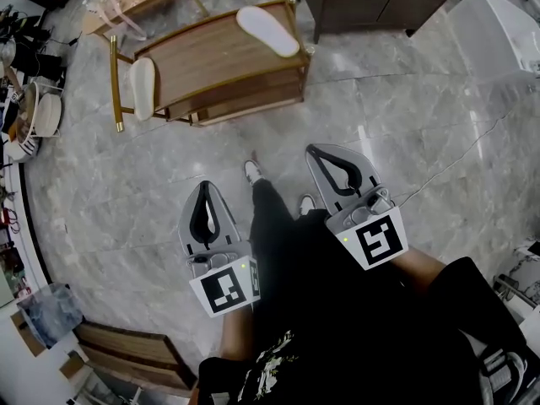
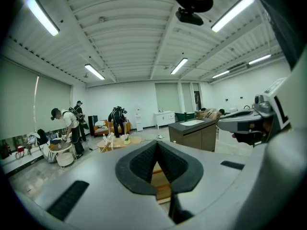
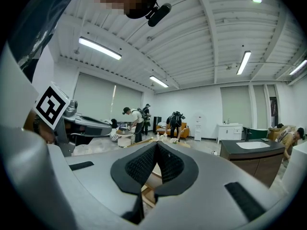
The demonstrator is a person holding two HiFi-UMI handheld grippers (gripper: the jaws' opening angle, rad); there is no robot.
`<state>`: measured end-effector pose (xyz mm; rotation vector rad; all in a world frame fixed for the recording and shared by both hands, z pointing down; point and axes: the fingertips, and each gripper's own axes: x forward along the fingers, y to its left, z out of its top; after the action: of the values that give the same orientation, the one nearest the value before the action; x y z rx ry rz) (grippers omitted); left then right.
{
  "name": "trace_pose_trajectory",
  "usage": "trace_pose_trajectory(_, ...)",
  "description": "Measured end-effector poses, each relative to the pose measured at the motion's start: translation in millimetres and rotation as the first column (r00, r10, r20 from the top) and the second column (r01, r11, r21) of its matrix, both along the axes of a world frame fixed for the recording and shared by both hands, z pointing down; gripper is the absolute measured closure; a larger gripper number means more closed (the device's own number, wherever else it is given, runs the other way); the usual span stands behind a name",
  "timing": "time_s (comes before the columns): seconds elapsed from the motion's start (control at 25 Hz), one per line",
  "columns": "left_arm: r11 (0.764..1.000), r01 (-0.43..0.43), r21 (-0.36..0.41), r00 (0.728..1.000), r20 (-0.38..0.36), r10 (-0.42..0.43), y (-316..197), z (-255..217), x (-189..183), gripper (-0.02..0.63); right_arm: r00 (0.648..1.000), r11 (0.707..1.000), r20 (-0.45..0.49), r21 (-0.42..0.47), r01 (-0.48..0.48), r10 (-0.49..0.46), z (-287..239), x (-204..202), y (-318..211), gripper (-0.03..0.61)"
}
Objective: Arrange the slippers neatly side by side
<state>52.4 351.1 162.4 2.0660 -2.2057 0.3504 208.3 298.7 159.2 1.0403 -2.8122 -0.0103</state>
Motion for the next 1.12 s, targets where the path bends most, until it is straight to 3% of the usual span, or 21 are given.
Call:
trace_pose_trajectory(0.24, 1.000, -0.004, -0.003, 1.000, -0.003, 0.004, -24, 3, -4, 0.612, 1.000, 1.000, -0.011, -0.026, -0.006, 0.005, 5, -4, -22, 0.588)
trace_pose_trajectory(0.52, 1.000, 0.015, -0.023, 1.000, -0.006, -0.015, -45, 5, -41, 0.612, 0.999, 0.999, -0.011, -0.019, 0.034, -0.034, 1, -48, -48, 0.589)
trace_pose_trajectory(1.12, 0.997, -0.078, -0.019, 0.997, -0.025, 0.077, -114, 2, -100, 0.612, 0.999, 0.999, -0.034, -0.031, -0.030, 0.029, 0, -112, -98, 0.589)
